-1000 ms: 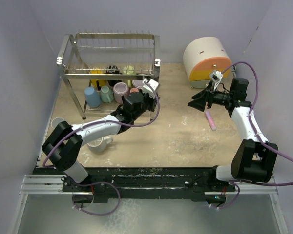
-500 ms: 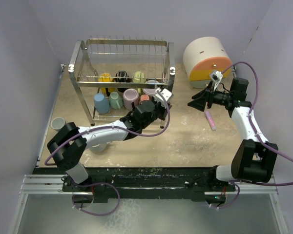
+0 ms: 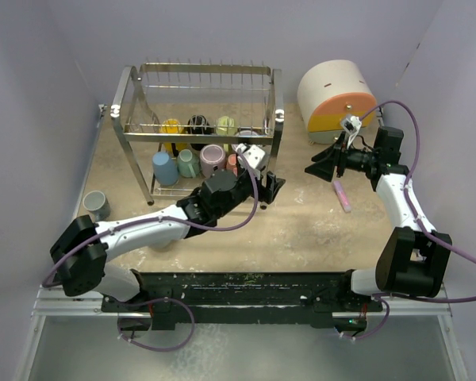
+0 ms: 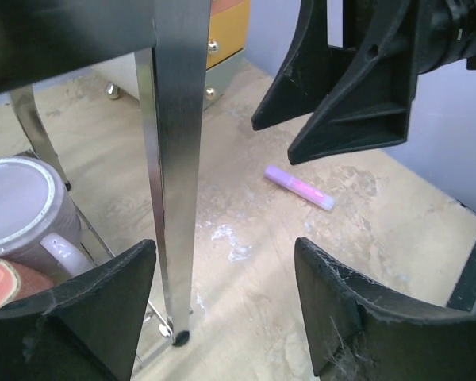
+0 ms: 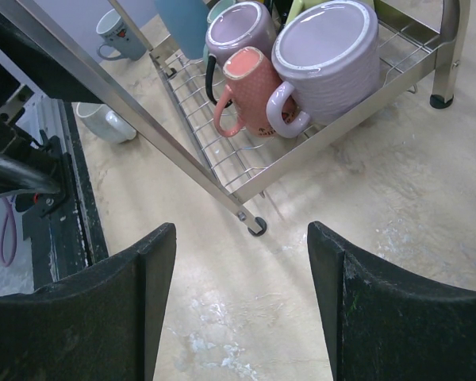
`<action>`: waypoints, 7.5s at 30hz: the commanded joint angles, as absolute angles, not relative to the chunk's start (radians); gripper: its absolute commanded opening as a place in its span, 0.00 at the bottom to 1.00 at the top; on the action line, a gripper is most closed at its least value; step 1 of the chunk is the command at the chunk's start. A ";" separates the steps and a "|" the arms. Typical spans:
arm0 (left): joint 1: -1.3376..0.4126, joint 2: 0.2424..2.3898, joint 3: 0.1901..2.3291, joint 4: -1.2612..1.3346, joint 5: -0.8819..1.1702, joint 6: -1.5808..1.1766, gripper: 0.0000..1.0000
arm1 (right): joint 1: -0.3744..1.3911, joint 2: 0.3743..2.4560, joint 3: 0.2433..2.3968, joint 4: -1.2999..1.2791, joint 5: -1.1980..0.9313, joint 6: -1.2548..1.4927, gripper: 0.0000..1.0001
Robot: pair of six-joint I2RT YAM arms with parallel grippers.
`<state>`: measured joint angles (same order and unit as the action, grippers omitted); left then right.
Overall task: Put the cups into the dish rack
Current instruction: Move the dish rack to the center of the board, then pick up the cup at the center of the board.
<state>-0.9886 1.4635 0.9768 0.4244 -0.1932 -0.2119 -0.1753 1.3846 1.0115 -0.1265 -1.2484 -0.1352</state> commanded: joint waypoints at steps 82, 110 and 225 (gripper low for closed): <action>-0.418 1.204 0.656 -0.617 -0.422 -1.122 0.02 | -0.181 1.367 1.062 -0.146 -1.252 -0.174 0.70; -0.420 0.690 0.322 0.249 0.513 -0.946 0.00 | -0.181 1.362 1.054 -0.137 -1.243 -0.179 0.70; -0.985 1.318 0.960 1.545 0.381 -0.182 0.00 | 0.436 1.063 1.339 0.033 -1.054 0.735 0.61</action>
